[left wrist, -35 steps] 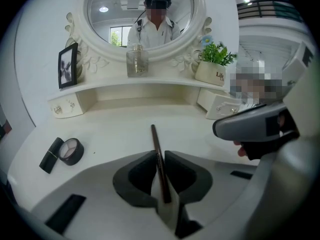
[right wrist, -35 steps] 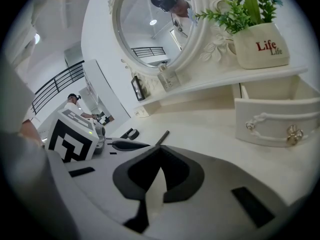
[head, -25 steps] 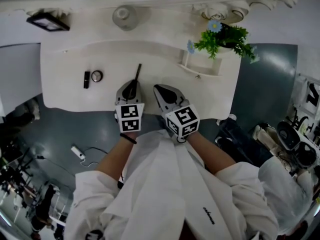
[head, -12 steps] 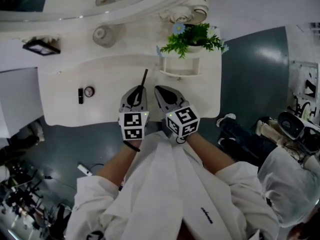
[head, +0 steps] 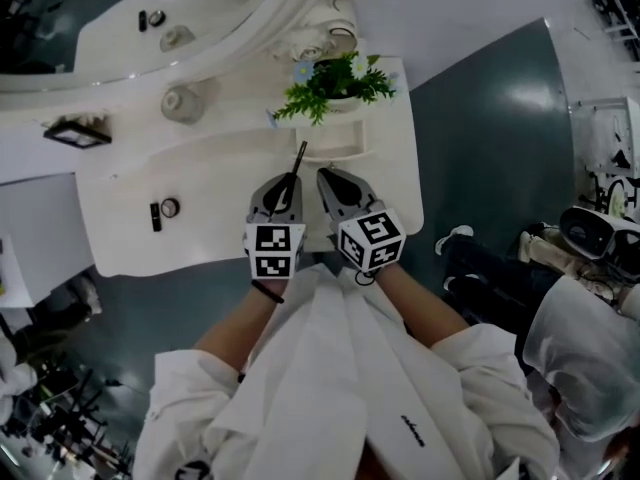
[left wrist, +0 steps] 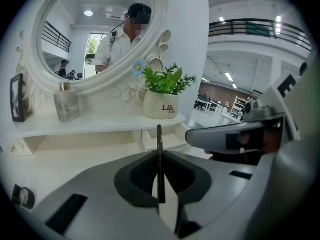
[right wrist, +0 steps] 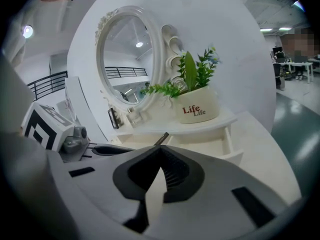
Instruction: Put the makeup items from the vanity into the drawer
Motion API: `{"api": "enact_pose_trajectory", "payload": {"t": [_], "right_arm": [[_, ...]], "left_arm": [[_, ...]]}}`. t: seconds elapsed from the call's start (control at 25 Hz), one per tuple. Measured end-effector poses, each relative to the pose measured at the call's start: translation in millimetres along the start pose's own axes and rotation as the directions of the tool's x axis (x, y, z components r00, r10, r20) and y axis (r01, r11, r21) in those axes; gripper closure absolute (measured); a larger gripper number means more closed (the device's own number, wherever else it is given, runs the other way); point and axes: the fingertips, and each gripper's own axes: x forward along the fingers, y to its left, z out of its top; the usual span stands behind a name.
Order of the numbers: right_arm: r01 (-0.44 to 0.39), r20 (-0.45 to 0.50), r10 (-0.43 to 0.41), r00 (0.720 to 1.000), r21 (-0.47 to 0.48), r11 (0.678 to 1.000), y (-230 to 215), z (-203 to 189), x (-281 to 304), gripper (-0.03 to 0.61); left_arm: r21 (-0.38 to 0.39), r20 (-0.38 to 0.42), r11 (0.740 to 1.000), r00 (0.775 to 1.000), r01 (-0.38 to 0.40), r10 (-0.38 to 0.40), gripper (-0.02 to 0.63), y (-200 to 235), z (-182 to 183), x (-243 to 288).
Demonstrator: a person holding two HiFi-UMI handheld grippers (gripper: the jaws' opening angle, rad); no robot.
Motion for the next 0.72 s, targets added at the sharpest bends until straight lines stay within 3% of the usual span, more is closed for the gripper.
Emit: {"api": "enact_pose_trajectory", "payload": {"t": [0.4, 0.72], "right_arm": [[0.038, 0.060, -0.038, 0.997, 0.005, 0.999, -27, 26, -28, 0.561], [0.050, 0.086, -0.050, 0.995, 0.006, 0.999, -42, 37, -37, 0.561]], "left_arm": [[0.091, -0.031, 0.994, 0.998, 0.063, -0.061, 0.558, -38, 24, 18], [0.113, -0.077, 0.991, 0.995, 0.074, -0.065, 0.558, -46, 29, 32]]}}
